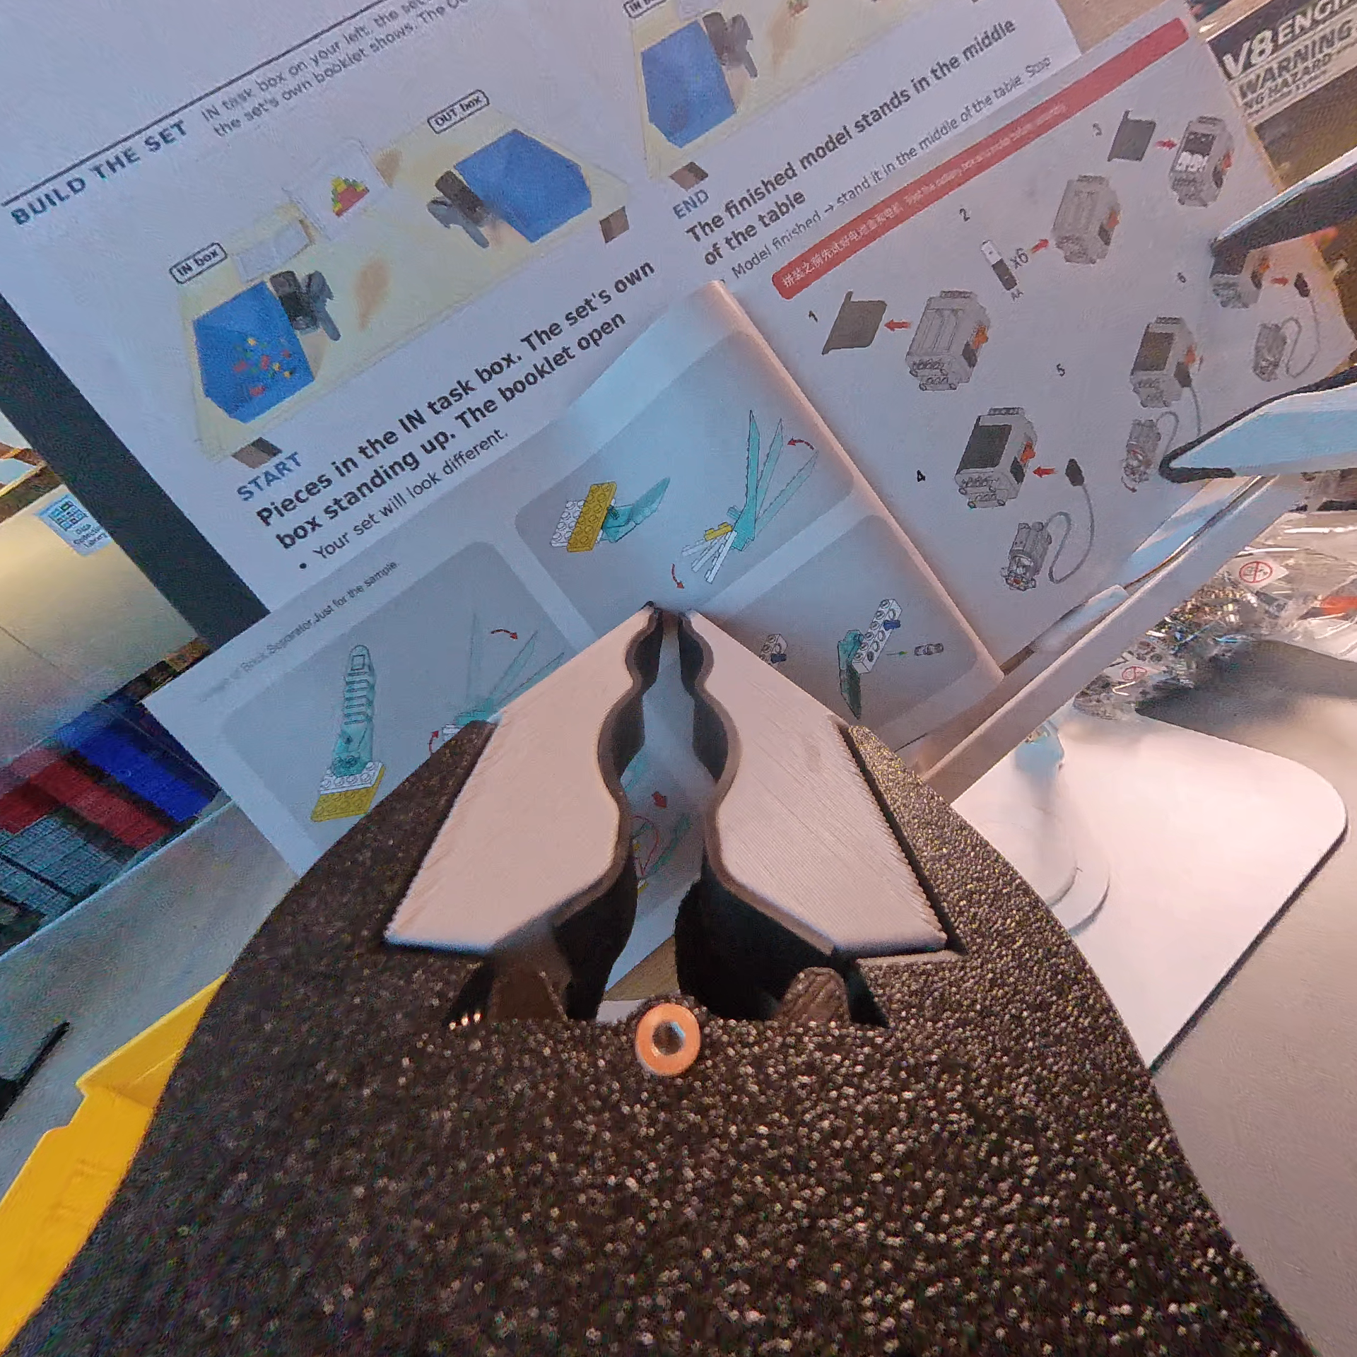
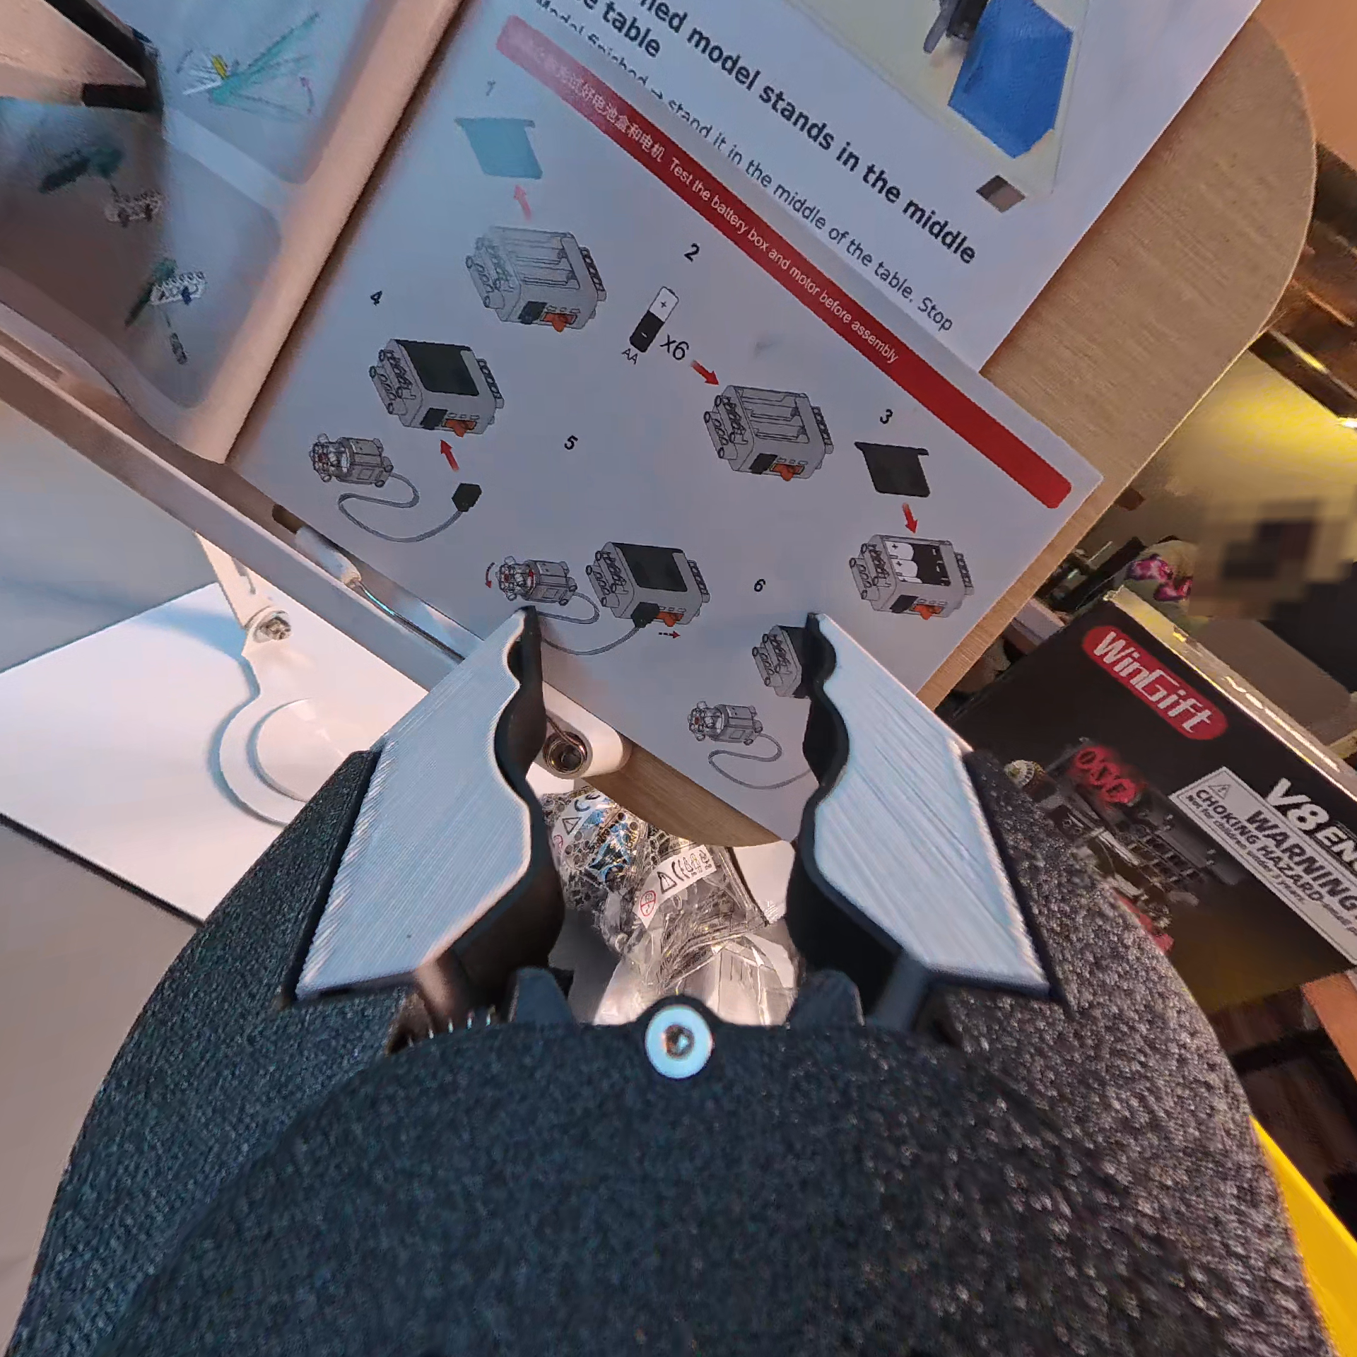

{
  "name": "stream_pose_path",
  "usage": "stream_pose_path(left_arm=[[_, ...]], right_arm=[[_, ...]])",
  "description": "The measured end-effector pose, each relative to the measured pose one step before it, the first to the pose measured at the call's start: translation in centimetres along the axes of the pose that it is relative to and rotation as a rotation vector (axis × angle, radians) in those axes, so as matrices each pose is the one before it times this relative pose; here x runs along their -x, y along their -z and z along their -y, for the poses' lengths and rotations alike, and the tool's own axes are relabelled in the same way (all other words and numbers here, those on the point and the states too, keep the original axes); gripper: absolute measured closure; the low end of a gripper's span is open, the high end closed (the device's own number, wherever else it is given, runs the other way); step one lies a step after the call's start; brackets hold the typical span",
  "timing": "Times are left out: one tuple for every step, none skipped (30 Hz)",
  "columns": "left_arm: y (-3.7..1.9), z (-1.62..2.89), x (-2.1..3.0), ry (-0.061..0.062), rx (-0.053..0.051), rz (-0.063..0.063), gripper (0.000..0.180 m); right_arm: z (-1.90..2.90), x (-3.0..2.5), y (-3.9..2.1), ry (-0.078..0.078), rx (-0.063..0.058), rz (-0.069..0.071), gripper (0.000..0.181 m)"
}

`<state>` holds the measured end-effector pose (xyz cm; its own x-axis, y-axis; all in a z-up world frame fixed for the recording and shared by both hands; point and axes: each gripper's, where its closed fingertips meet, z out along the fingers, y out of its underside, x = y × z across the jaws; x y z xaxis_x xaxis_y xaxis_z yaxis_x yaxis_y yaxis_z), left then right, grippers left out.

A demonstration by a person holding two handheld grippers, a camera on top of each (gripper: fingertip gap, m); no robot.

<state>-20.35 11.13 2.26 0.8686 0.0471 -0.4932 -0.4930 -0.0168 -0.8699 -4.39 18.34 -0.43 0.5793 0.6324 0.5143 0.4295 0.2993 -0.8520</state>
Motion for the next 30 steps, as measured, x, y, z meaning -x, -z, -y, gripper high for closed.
stream_pose_path(left_arm=[[-0.015, 0.007, 0.002, -0.0132, 0.0011, 0.0035, 0.177], [-0.014, -0.005, 0.008, -0.0129, 0.0002, 0.0009, 0.177], [-0.003, 0.007, -0.009, -0.0059, -0.0006, -0.001, 0.177], [0.02, 0.003, -0.012, 0.0033, -0.0011, -0.0021, 0.177], [0.044, 0.032, -0.006, 0.009, -0.0016, -0.0033, 0.177], [0.052, 0.045, -0.012, 0.0076, -0.0007, -0.0029, 0.177], [0.043, 0.031, -0.001, 0.004, 0.0005, -0.0006, 0.177], [0.032, 0.027, -0.017, 0.0, 0.0014, 0.0017, 0.177], [0.018, 0.023, -0.009, -0.0045, 0.0019, 0.0033, 0.177], [0.034, 0.02, -0.01, -0.0073, 0.001, 0.004, 0.177], [0.022, 0.024, 0.001, -0.0048, 0.0009, 0.0035, 0.177], [0.009, 0.008, -0.013, 0.0001, 0.0009, 0.0016, 0.177], [0.011, 0.025, -0.005, 0.004, 0.0003, -0.0005, 0.177], [0.012, 0.022, -0.013, 0.0051, -0.0008, -0.0014, 0.177], [-0.003, 0.005, 0.009, 0.0053, -0.0013, -0.0012, 0.177], [0.007, 0.007, -0.003, 0.0062, -0.0014, -0.0016, 0.177], [0.017, 0.017, 0.001, 0.0069, -0.0012, -0.0023, 0.177], [0.042, 0.012, -0.004, 0.0074, -0.0006, -0.0035, 0.177], [0.053, 0.021, 0.007, 0.0065, -0.0003, -0.0045, 0.177], [0.1, 0.049, 0.007, 0.0078, -0.0008, -0.0056, 0.176], [0.13, 0.037, 0.008, 0.012, 0.0008, -0.007, 0.176], [0.165, 0.002, 0.045, 0.0152, 0.0056, -0.0045, 0.174], [0.276, 0.175, 0.052, 0.0192, -0.0003, -0.0022, 0.172], [0.485, 0.672, -0.064, 0.0255, -0.0231, -0.0029, 0.172], [0.634, 1.279, -0.42, 0.0227, -0.0475, -0.0121, 0.172], [0.584, 1.587, -0.897, 0.0057, -0.0565, -0.0254, 0.172], [0.282, 1.446, -1.147, -0.007, -0.0415, -0.0312, 0.175], [-0.128, 0.909, -1.168, -0.0018, -0.0096, -0.0363, 0.177], [-0.521, 0.193, -0.988, 0.0121, 0.0253, -0.041, 0.177], [-0.767, -0.225, -0.547, 0.0265, 0.0339, -0.0344, 0.177]], right_arm=[[-0.043, 0.005, 0.024, -0.0078, 0.0038, 0.0022, 0.11], [-0.04, -0.011, 0.045, -0.0055, 0.0055, 0.0004, 0.11], [0.072, 0.039, 0.078, -0.0064, 0.0021, 0.0033, 0.11], [0.189, 0.083, 0.157, -0.0098, -0.0026, 0.0052, 0.11], [0.488, 0.113, 0.257, -0.0106, -0.02, 0.0068, 0.113], [0.679, 0.083, 0.326, -0.011, -0.0286, 0.0019, 0.117], [0.717, 0.157, 0.29, -0.0084, -0.0253, 0.0023, 0.118], [0.872, 0.423, 0.252, -0.0055, -0.0294, 0.0153, 0.12], [1.057, 0.659, 0.253, -0.0038, -0.0375, 0.0221, 0.124], [1.075, 0.751, 0.175, 0.0013, -0.0351, 0.019, 0.129], [0.962, 0.913, 0.017, 0.0075, -0.0269, 0.0216, 0.133], [0.759, 1.094, -0.167, 0.0088, -0.0166, 0.0265, 0.133], [0.485, 1.126, -0.37, 0.002, -0.0034, 0.0254, 0.133], [0.276, 1.103, -0.55, -0.004, 0.0016, 0.0215, 0.133], [0.102, 0.945, -0.684, -0.0033, 0.0035, 0.0108, 0.132], [-0.137, 0.618, -0.783, 0.0061, 0.0086, -0.0076, 0.131], [-0.277, 0.411, -0.835, 0.0153, 0.0115, -0.018, 0.129], [-0.39, 0.216, -0.807, 0.0224, 0.0141, -0.0253, 0.125], [-0.473, 0.035, -0.751, 0.0271, 0.0137, -0.0316, 0.121], [-0.633, -0.011, -0.693, 0.0225, 0.0196, -0.0287, 0.119], [-0.51, -0.046, -0.513, 0.0141, 0.0118, -0.026, 0.117], [-0.091, -0.066, -0.241, 0.0031, -0.0097, -0.0225, 0.117], [-0.01, -0.006, -0.084, -0.0012, -0.0079, -0.0152, 0.117], [-0.008, 0.022, -0.019, -0.0018, -0.0026, -0.0099, 0.117], [-0.019, 0.013, -0.02, 0.002, -0.0008, -0.0079, 0.117], [-0.01, 0.007, -0.011, 0.0022, -0.0018, -0.0049, 0.117], [0.002, 0.004, -0.003, -0.0036, -0.0029, -0.001, 0.117], [0.014, 0.009, -0.002, -0.0019, -0.0026, 0.001, 0.117], [-0.007, 0.009, 0.006, 0.0012, -0.0003, 0.0013, 0.117], [0.02, 0.049, 0.024, -0.0015, -0.0006, 0.0068, 0.116]])
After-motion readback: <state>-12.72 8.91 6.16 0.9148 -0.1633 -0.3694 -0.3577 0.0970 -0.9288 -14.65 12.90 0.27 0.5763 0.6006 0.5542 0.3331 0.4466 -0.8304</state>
